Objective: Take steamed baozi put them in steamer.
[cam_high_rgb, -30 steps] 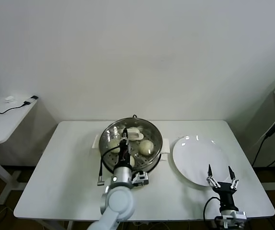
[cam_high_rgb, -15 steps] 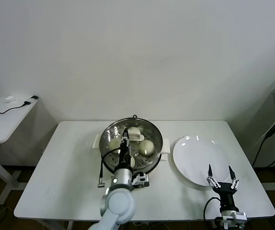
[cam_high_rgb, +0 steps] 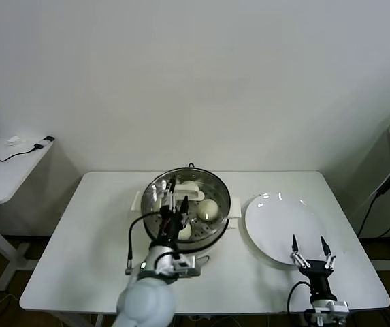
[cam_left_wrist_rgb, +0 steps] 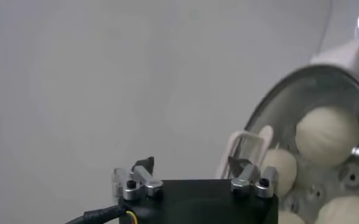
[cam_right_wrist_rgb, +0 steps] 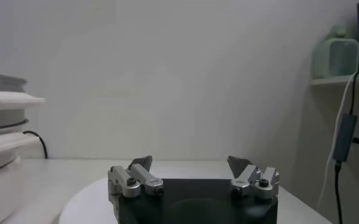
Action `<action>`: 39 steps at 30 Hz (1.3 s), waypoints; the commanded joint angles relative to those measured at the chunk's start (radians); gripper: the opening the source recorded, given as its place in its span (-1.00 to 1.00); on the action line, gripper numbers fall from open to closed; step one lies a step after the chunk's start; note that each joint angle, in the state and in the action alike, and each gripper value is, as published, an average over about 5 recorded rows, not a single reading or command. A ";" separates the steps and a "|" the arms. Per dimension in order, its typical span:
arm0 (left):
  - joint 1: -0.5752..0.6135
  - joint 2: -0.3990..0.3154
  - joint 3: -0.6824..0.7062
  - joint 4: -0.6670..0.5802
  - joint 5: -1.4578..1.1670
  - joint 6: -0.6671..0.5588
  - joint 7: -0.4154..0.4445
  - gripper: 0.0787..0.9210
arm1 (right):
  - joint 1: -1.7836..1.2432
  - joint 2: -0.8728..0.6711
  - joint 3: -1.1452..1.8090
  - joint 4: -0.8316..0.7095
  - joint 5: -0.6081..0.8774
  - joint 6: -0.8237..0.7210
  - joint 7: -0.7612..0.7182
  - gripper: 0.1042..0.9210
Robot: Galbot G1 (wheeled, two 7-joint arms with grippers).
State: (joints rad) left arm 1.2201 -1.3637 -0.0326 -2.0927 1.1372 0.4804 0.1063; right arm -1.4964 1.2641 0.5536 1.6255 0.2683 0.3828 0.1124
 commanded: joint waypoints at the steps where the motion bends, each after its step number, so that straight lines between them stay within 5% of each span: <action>1: 0.178 0.043 -0.515 -0.121 -1.212 -0.332 -0.230 0.70 | -0.007 -0.053 -0.048 0.014 0.047 0.025 0.025 0.76; 7: 0.268 0.147 -0.783 0.039 -1.581 -0.479 -0.202 0.77 | -0.008 -0.092 -0.073 0.022 0.064 0.024 0.023 0.76; 18: 0.353 0.134 -0.645 0.326 -1.466 -0.740 -0.168 0.77 | 0.005 -0.095 -0.084 0.013 0.075 0.033 0.018 0.76; 39: 0.367 0.106 -0.540 0.333 -1.381 -0.773 -0.167 0.77 | 0.017 -0.090 -0.111 0.006 0.080 0.005 0.034 0.76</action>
State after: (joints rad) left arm 1.5701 -1.2597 -0.5851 -1.7976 -0.2190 -0.2415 -0.0576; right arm -1.4795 1.1758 0.4482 1.6329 0.3446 0.3906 0.1446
